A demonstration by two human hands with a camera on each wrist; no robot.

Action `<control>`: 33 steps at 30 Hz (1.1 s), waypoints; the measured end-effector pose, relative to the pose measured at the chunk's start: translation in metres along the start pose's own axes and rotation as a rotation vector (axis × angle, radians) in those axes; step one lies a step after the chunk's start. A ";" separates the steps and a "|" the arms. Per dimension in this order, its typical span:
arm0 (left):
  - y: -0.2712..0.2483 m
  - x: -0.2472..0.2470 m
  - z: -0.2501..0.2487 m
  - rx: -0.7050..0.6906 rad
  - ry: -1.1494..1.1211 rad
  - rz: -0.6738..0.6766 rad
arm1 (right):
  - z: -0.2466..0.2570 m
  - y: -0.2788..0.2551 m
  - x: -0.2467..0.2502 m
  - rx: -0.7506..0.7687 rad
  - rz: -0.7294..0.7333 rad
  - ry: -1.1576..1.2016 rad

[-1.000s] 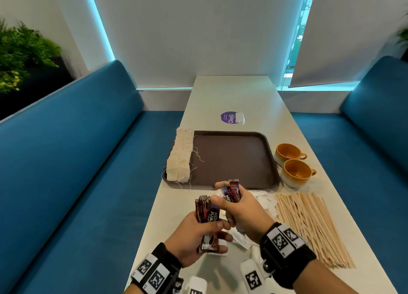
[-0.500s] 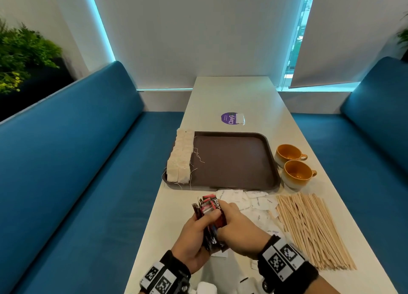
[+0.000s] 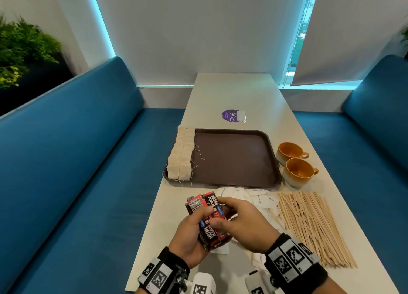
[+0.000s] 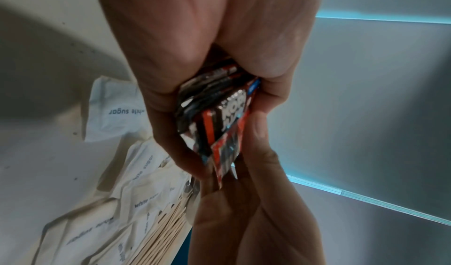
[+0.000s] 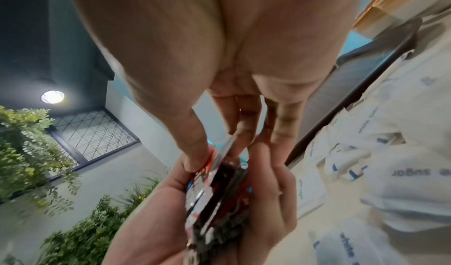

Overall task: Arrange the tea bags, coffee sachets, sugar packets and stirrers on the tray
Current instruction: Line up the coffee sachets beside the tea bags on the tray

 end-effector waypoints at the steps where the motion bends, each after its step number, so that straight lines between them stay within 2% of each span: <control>1: 0.000 0.001 -0.002 -0.006 -0.014 0.004 | -0.002 0.000 0.002 -0.001 -0.022 0.001; 6: -0.001 0.005 -0.004 -0.004 -0.085 0.054 | -0.014 0.006 0.014 -0.099 -0.088 0.082; 8: 0.001 0.010 -0.005 -0.004 -0.105 0.014 | -0.016 0.008 0.021 -0.103 -0.123 0.124; 12: 0.001 0.021 -0.008 -0.019 -0.143 -0.083 | -0.007 0.008 0.028 -0.036 -0.133 0.236; 15: 0.000 0.020 -0.005 0.034 -0.136 -0.047 | 0.002 0.008 0.030 0.073 -0.150 0.325; 19: -0.001 0.014 -0.006 0.042 -0.135 0.036 | 0.000 0.010 0.026 0.095 -0.151 0.394; 22: -0.001 0.013 -0.016 -0.044 -0.101 0.017 | -0.003 0.008 0.023 0.090 -0.116 0.348; 25: 0.001 0.016 -0.023 -0.073 -0.089 0.013 | -0.009 0.007 0.021 0.079 -0.131 0.210; 28: -0.001 0.015 -0.027 -0.114 0.028 0.021 | -0.008 0.007 0.020 0.070 -0.108 0.061; 31: -0.004 0.013 -0.030 -0.175 0.102 0.019 | -0.003 0.005 0.017 0.077 -0.069 0.015; 33: -0.004 0.015 -0.033 -0.208 0.132 -0.029 | -0.005 0.005 0.018 0.068 -0.084 0.038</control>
Point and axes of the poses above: each hand's wrist, its own y-axis towards the middle knuckle, its own x-axis out of the back of the hand, z = x × y, the point moved 6 cm from there along y, towards the middle knuckle, and after that the axes turned 7 degrees about x, right-handed, at the moved point
